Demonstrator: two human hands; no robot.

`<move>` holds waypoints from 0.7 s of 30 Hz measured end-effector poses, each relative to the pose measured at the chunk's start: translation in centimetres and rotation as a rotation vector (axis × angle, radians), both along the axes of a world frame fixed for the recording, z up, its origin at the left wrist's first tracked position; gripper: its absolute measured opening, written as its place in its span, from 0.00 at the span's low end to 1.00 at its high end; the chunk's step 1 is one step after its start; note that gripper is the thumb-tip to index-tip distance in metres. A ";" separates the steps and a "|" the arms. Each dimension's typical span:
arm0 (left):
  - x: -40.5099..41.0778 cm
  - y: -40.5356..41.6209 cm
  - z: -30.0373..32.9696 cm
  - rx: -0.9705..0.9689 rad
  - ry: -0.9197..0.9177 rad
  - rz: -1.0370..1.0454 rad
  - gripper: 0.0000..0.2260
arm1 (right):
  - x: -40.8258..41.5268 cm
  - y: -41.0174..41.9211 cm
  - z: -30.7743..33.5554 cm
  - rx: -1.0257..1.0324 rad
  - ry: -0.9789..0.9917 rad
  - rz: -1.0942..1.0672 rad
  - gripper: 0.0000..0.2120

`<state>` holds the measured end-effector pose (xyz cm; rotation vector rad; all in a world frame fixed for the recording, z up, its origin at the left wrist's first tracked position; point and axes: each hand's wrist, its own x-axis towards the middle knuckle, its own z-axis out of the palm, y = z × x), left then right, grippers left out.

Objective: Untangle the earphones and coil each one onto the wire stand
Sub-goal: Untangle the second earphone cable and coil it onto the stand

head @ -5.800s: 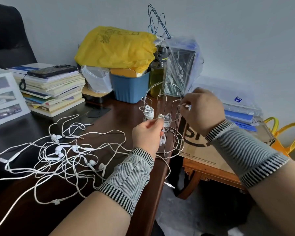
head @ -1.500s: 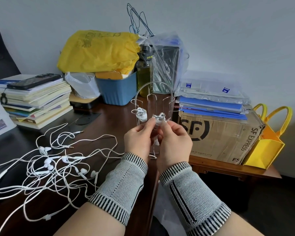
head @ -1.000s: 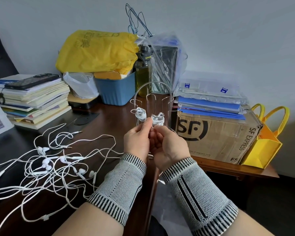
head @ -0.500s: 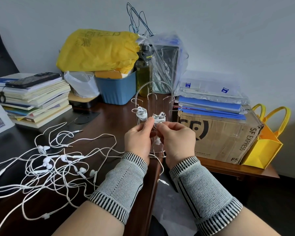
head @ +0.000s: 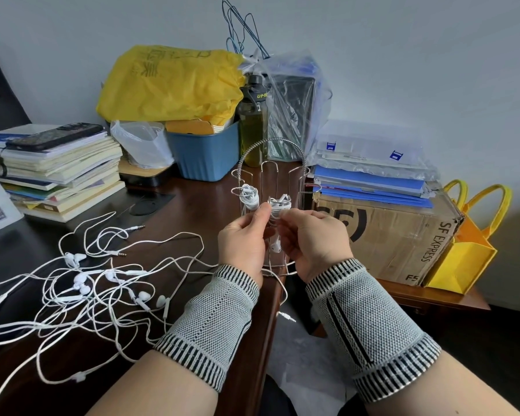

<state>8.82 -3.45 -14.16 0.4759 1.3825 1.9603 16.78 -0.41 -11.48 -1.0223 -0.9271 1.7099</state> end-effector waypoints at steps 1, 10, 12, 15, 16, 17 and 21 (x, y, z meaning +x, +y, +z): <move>0.0 0.1 0.0 -0.002 0.003 0.001 0.07 | 0.0 0.0 0.1 -0.031 0.028 0.021 0.04; -0.1 -0.1 0.1 0.008 -0.027 -0.033 0.06 | -0.6 0.0 -0.1 0.034 0.040 -0.074 0.03; -0.1 -0.1 0.1 0.007 -0.030 -0.036 0.06 | -1.0 0.2 -0.8 0.136 -0.036 -0.148 0.03; -0.2 0.0 0.0 0.006 -0.008 -0.037 0.06 | -1.1 0.3 -1.7 0.294 -0.155 -0.200 0.05; -0.2 0.0 -0.1 0.006 0.000 -0.035 0.06 | -1.0 0.3 -1.9 0.327 -0.173 -0.193 0.04; -0.2 0.0 -0.1 0.009 0.003 -0.034 0.07 | -0.8 0.2 -2.1 0.356 -0.188 -0.181 0.04; -0.2 0.0 -0.1 0.005 0.013 -0.027 0.06 | -0.2 0.4 -2.3 0.520 -0.348 -0.210 0.04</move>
